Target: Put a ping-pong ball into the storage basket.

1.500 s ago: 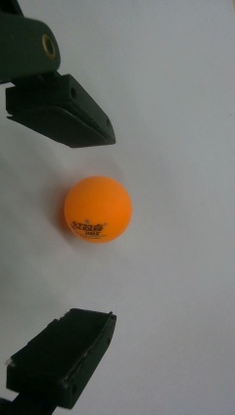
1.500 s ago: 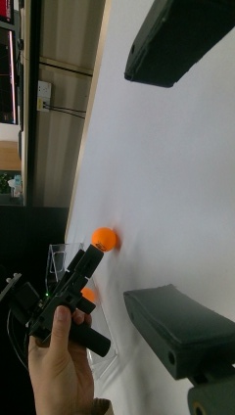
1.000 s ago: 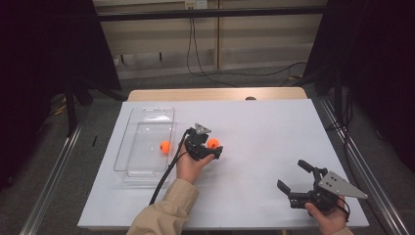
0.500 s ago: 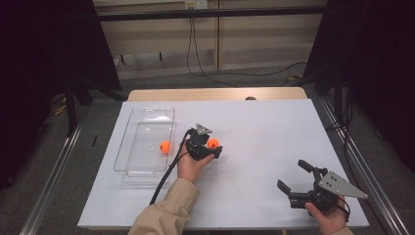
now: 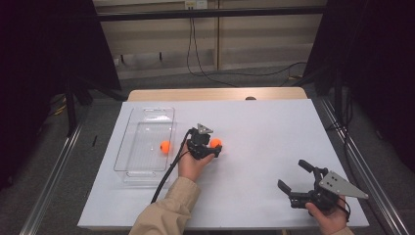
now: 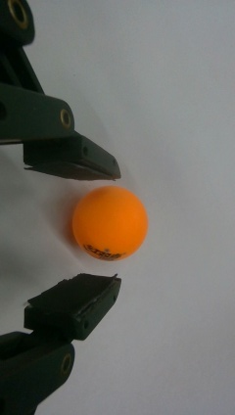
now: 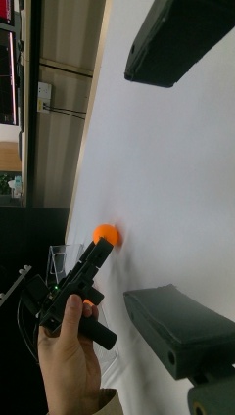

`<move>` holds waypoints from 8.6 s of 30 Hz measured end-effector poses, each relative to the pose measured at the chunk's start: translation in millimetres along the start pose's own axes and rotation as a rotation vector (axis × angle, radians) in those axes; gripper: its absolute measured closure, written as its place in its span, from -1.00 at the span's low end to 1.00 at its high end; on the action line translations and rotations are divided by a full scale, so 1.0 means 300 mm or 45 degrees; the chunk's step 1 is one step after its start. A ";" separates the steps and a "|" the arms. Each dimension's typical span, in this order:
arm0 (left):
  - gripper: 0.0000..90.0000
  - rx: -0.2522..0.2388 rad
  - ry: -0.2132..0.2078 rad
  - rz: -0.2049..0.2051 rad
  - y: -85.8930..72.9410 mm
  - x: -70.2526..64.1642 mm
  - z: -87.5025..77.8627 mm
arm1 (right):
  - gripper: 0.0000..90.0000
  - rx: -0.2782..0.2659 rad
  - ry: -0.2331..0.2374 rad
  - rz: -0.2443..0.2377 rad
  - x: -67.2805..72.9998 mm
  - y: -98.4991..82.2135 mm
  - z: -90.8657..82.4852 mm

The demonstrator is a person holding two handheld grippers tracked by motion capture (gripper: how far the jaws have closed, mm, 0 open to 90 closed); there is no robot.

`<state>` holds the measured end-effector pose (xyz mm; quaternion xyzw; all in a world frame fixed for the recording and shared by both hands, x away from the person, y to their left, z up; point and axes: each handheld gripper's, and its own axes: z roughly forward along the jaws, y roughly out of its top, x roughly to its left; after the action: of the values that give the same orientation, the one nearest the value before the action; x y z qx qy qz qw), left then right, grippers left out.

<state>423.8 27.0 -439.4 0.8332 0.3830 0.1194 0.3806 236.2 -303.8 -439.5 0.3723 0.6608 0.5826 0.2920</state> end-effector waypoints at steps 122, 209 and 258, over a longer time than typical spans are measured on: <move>0.14 0.092 -0.029 -0.016 0.063 0.003 -0.047 | -0.97 0.001 -0.002 -0.004 -0.001 -0.001 -0.001; 0.14 0.127 0.004 -0.045 0.098 0.062 -0.175 | -0.97 -0.007 0.004 -0.007 0.000 0.001 -0.001; 0.14 0.116 0.020 -0.047 0.138 0.082 -0.234 | -0.97 -0.012 0.003 0.003 -0.001 0.001 -0.004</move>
<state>428.6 65.9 -363.8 0.8415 0.4063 0.1012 0.3415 235.5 -304.6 -439.0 0.3711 0.6580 0.5865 0.2922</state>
